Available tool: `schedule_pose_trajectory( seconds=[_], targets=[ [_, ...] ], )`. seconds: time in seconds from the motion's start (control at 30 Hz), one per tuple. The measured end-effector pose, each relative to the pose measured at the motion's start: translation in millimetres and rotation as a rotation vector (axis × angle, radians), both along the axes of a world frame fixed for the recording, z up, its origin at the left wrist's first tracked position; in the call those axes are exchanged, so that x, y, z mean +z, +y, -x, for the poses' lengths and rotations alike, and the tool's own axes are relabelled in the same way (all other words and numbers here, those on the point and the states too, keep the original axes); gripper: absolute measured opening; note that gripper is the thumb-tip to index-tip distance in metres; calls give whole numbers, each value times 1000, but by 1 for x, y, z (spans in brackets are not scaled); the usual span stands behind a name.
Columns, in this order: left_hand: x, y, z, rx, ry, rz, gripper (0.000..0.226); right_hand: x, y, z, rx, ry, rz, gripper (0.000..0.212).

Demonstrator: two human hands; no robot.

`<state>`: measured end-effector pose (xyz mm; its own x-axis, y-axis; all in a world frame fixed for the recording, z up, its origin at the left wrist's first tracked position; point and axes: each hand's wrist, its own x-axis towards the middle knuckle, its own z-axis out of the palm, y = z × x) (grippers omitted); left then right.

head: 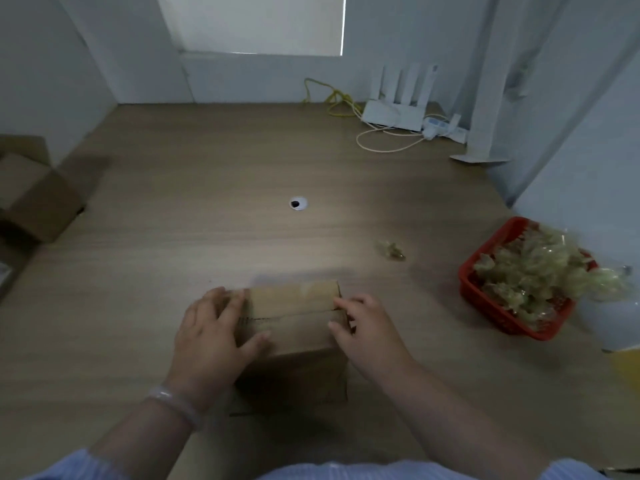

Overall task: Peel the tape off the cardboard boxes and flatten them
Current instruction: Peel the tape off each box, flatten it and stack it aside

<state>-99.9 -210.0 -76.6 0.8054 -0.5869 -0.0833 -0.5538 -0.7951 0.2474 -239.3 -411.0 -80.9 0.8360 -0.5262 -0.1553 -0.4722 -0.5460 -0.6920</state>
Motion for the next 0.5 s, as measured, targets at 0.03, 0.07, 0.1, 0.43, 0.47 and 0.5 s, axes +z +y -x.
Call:
schedule_pose_trajectory(
  seconds=[0.03,0.07,0.1,0.43,0.47,0.5],
  targets=[
    [0,7,0,77,26,46,88,-1,2,-1,-20,-10,2,48],
    [-2,14,-1,148,84,92,81,-2,3,-1,-46,-19,-2,46],
    [-4,20,-2,207,164,162,76,-3,3,-2,-79,-29,-8,44],
    [-11,41,-13,520,604,745,15,-12,5,-14,-348,-72,-300,19],
    [-8,42,-13,570,700,828,19,-10,6,-16,-410,-106,-402,22],
    [-4,42,-13,608,791,896,23,-8,6,-17,-437,-124,-455,24]
  ],
)
